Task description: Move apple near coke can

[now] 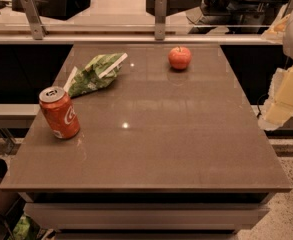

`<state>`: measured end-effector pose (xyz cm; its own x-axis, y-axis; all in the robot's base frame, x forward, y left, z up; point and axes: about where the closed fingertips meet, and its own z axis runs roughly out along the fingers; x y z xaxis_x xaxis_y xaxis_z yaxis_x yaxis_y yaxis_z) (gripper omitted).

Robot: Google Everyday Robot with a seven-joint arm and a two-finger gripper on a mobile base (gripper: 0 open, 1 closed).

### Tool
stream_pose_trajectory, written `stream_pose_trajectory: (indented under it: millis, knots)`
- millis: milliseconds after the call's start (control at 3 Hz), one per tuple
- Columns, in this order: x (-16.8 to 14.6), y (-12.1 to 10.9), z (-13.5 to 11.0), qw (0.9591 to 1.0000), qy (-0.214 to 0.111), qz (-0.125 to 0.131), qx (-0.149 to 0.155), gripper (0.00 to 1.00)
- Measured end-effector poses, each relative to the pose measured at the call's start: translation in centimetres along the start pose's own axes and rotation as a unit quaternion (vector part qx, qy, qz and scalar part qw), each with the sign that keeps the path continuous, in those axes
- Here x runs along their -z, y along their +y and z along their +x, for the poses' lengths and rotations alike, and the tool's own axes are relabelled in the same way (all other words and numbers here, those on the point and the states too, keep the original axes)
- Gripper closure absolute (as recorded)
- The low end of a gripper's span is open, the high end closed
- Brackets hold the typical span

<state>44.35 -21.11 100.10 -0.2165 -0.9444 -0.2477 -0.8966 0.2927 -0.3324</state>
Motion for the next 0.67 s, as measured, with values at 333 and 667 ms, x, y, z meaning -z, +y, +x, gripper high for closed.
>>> stream_pose_trajectory:
  millis: [333,667]
  knots:
    - [-1.3,-2.3,-0.5,0.9988,-0.032,0.016,-0.035,0.0]
    - [-4.1,-4.1,-1.4,0.9929,-0.081,0.026,-0.082,0.0]
